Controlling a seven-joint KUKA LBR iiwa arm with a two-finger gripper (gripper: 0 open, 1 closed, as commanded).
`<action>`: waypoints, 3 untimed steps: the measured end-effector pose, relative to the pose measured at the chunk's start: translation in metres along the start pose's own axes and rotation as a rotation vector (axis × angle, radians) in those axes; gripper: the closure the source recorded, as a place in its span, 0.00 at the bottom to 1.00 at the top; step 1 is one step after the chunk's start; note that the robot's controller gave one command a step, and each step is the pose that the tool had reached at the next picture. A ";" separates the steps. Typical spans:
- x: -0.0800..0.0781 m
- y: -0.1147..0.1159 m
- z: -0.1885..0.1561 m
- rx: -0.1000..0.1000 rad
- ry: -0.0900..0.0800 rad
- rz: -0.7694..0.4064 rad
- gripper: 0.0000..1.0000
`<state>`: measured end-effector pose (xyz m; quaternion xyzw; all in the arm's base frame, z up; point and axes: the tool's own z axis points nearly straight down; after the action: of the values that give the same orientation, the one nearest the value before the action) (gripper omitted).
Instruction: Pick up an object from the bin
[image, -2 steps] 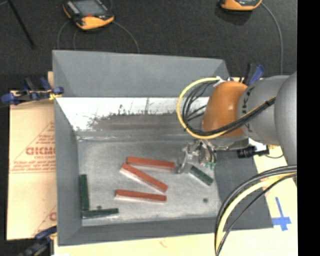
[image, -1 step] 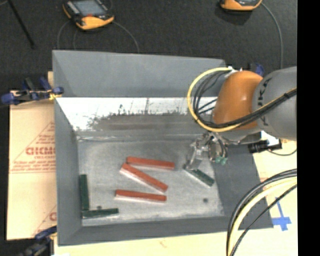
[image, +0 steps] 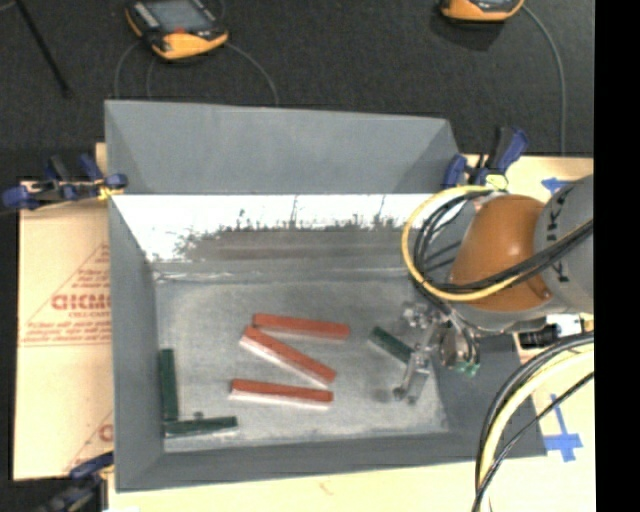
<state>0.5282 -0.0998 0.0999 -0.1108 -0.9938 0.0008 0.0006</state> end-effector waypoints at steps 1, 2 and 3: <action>-0.002 0.001 -0.002 0.000 -0.004 -0.002 0.00; -0.004 -0.035 0.030 -0.001 -0.003 0.216 1.00; -0.005 -0.035 0.030 -0.001 -0.003 0.215 1.00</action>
Offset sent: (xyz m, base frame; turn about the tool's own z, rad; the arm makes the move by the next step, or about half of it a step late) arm -0.0039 -0.0340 -0.0299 0.2186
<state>0.5248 -0.1352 0.0704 -0.2166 -0.9763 0.0007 -0.0009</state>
